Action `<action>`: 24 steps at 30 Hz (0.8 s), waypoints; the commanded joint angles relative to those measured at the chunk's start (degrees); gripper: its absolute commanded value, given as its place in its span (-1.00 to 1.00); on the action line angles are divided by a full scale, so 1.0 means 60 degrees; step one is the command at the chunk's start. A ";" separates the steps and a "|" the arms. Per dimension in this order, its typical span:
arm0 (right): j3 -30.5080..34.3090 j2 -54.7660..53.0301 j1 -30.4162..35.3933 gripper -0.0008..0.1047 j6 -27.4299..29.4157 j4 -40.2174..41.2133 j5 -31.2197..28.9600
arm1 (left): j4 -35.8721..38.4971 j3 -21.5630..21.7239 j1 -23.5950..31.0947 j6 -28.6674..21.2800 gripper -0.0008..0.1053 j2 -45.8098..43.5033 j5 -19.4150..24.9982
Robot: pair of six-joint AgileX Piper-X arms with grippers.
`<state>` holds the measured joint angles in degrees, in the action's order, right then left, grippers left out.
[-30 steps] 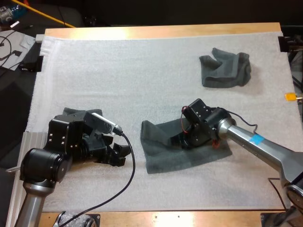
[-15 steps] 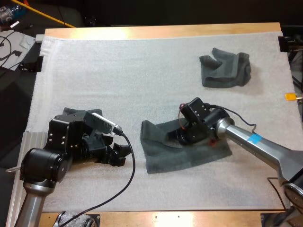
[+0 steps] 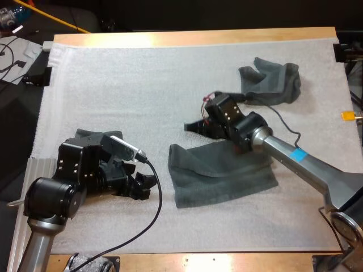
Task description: Pick towel from pile, fold and stack
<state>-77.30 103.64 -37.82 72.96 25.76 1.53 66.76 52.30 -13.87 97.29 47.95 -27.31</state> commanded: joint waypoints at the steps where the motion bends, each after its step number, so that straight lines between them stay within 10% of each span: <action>1: -0.0573 0.0015 0.0118 -0.98 0.0113 -0.0240 -0.0439 | 0.0068 0.0051 -0.0024 -0.0012 0.21 0.0003 -0.0073; 24: -0.0871 -0.1035 -0.0688 -0.98 0.3092 0.4074 0.1101 | 0.0068 0.0041 -0.0026 0.0007 0.21 -0.0024 -0.0152</action>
<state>-82.10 98.34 -39.52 88.00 46.80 4.74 66.76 52.30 -13.87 96.99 47.95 -27.69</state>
